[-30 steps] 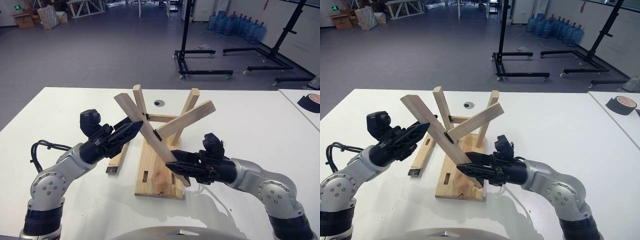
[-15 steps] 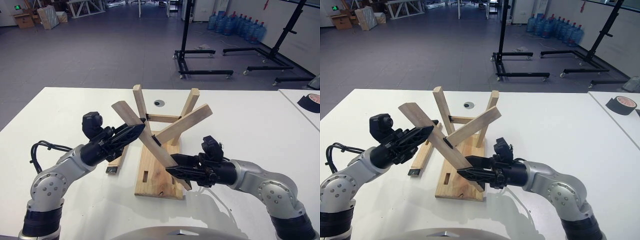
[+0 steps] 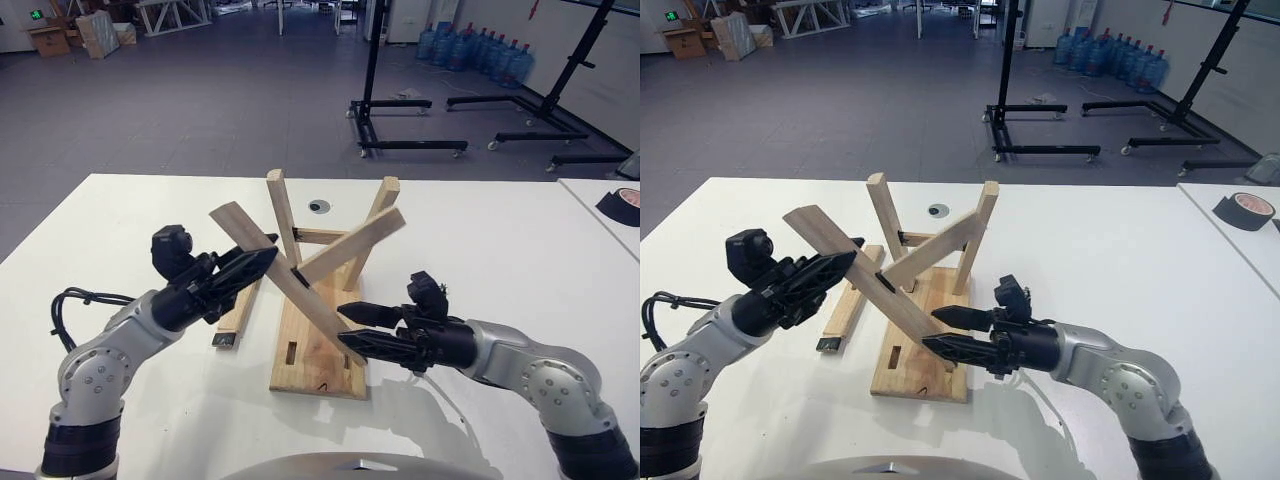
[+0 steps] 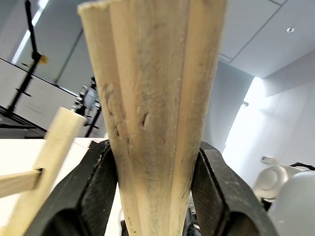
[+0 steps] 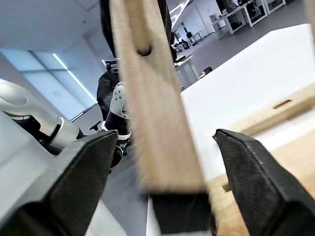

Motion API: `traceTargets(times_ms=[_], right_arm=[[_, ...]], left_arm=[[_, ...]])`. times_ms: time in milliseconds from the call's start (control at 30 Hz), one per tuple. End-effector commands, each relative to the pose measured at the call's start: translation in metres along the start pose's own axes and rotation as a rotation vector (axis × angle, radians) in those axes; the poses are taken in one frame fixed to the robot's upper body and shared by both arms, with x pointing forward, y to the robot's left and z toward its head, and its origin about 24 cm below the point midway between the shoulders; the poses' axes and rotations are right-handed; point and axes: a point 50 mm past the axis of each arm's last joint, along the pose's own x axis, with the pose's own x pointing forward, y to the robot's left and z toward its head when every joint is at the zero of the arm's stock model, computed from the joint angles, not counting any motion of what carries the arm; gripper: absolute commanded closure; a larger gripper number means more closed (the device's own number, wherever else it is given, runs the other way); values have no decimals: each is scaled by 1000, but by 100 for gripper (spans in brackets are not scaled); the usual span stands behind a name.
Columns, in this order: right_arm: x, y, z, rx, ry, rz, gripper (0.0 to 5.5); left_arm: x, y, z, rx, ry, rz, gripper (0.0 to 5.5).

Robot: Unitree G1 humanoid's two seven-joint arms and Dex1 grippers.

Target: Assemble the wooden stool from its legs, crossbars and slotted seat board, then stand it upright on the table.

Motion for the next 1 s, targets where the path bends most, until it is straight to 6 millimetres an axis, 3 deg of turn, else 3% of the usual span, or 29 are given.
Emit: traceTargets(times_ms=[33,200,733,867,1000], right_arm=[[-24,4,2,-14,8,-95,103],[-43,-14,12,-68,-49,-247,82],[-29,-22,-3,-33,-38,-223,82],[-18,-26,-12,-53,48,-222,82],[5,-48,-31,-238,284,-331,82]], left_arm=[[-13,3,14,111,86,48,351],[-24,5,12,142,272,22,351],[-10,36,0,265,617,-54,351],[-6,39,-6,240,664,-88,351],[-7,40,-13,212,675,-104,351]])
